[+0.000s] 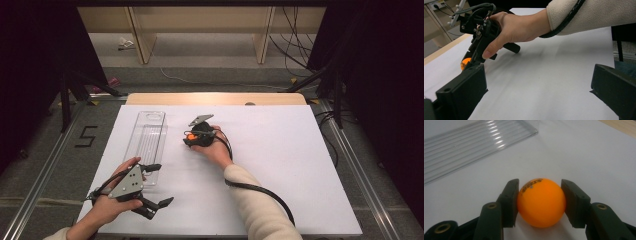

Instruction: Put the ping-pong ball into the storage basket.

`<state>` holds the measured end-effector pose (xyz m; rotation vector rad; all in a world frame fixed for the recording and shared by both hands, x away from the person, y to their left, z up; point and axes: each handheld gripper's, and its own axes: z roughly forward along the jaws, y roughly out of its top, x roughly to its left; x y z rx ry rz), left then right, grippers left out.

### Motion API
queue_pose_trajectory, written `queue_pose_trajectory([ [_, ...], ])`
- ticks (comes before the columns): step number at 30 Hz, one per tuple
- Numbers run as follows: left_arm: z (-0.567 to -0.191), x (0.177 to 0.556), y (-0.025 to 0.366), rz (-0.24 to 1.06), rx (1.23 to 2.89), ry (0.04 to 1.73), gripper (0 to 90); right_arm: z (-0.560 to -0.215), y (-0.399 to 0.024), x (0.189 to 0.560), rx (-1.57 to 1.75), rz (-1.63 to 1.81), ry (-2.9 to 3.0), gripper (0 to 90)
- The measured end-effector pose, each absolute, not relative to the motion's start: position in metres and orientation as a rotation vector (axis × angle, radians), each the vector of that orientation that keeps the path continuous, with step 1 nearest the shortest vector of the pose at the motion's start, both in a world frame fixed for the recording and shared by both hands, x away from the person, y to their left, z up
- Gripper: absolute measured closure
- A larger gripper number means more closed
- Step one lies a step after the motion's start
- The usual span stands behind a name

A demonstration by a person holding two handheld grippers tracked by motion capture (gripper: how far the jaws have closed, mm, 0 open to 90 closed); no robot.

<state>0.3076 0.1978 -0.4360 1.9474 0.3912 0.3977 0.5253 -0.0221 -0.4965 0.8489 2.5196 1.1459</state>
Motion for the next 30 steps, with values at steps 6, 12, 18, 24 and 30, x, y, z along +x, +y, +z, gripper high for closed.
queue_pose_trajectory([
  [6, -0.436, 0.308, 0.198, 0.397, 1.946, 0.391, 0.0, -0.494, -0.023, 0.524, 0.852, 1.163, 2.513, 51.4],
  [12, -0.436, 0.308, 0.198, 0.399, 1.946, 0.391, 0.0, -0.493, -0.025, 0.523, 0.841, 1.168, 2.51, 51.4],
  [18, -0.436, 0.308, 0.198, 0.398, 1.947, 0.391, 0.0, -0.489, -0.027, 0.521, 0.847, 1.186, 2.501, 51.4],
  [24, -0.436, 0.308, 0.198, 0.399, 1.946, 0.391, 0.0, -0.485, -0.03, 0.519, 0.84, 1.197, 2.495, 51.4],
  [30, -0.436, 0.308, 0.197, 0.4, 1.947, 0.39, 0.0, -0.48, -0.033, 0.518, 0.843, 1.216, 2.48, 51.4],
])
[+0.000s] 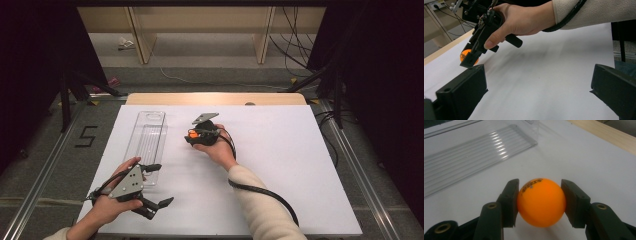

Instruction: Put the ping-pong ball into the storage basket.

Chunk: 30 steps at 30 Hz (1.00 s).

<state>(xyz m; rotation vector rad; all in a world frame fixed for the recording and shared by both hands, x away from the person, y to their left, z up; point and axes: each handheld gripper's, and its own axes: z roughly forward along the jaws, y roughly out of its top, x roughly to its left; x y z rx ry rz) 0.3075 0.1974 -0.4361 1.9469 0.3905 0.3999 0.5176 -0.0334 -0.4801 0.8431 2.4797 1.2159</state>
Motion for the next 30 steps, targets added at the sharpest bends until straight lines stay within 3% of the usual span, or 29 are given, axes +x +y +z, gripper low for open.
queue_pose_trajectory([
  [30, -0.436, 0.308, 0.197, 0.401, 1.953, 0.39, 0.0, -0.442, -0.04, 0.491, 0.741, 1.308, 2.443, 51.4],
])
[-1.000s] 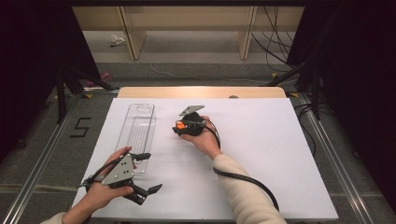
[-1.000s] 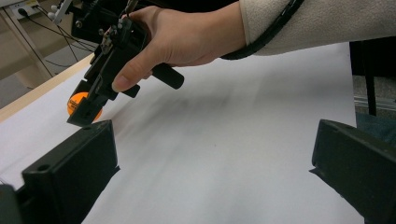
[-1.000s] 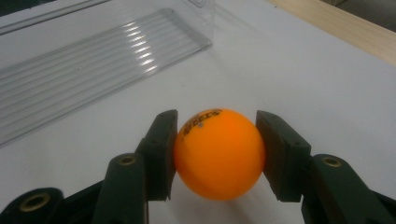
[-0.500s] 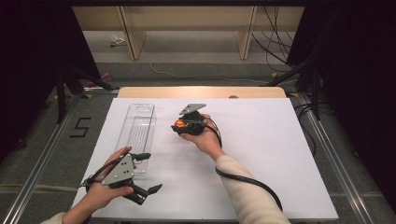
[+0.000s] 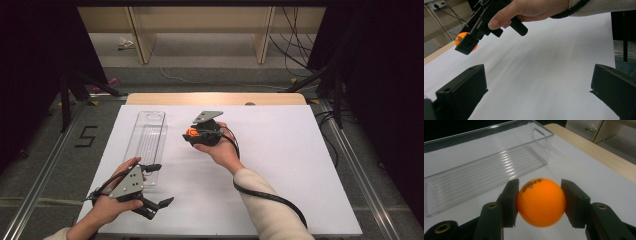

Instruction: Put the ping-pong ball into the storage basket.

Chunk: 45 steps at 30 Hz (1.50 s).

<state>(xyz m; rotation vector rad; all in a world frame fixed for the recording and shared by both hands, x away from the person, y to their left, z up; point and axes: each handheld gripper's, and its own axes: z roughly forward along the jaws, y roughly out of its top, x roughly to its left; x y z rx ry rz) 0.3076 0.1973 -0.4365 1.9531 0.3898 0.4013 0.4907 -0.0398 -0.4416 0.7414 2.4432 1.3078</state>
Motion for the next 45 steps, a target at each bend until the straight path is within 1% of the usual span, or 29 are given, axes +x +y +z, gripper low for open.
queue_pose_trajectory([
  [32, -0.437, 0.308, 0.197, 0.401, 1.954, 0.389, 0.0, -0.427, -0.033, 0.484, 0.708, 1.403, 2.41, 51.4],
  [45, -0.437, 0.308, 0.197, 0.401, 1.955, 0.389, 0.0, -0.427, -0.032, 0.484, 0.708, 1.412, 2.406, 51.4],
])
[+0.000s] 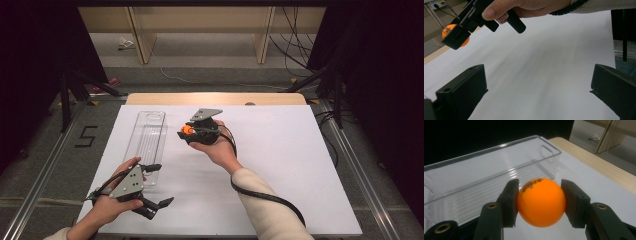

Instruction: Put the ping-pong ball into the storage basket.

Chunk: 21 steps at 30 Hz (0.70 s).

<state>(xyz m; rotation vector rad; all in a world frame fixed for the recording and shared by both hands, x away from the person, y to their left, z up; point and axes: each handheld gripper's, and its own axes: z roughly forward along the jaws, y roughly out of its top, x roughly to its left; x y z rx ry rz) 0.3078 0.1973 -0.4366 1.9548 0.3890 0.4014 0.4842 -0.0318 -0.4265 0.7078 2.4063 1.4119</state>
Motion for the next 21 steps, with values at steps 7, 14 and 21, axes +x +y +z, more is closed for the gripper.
queue_pose_trajectory([
  [7, -0.4365, 0.3077, 0.1973, 0.402, 1.955, 0.389, 0.0, -0.4234, -0.0282, 0.4837, 0.698, 1.425, 2.405, 51.4],
  [14, -0.4364, 0.3076, 0.1973, 0.402, 1.955, 0.389, 0.0, -0.4224, -0.0253, 0.4831, 0.687, 1.427, 2.408, 51.4],
  [21, -0.4364, 0.3077, 0.1973, 0.403, 1.954, 0.388, 0.0, -0.42, -0.0231, 0.4829, 0.684, 1.434, 2.405, 51.4],
])
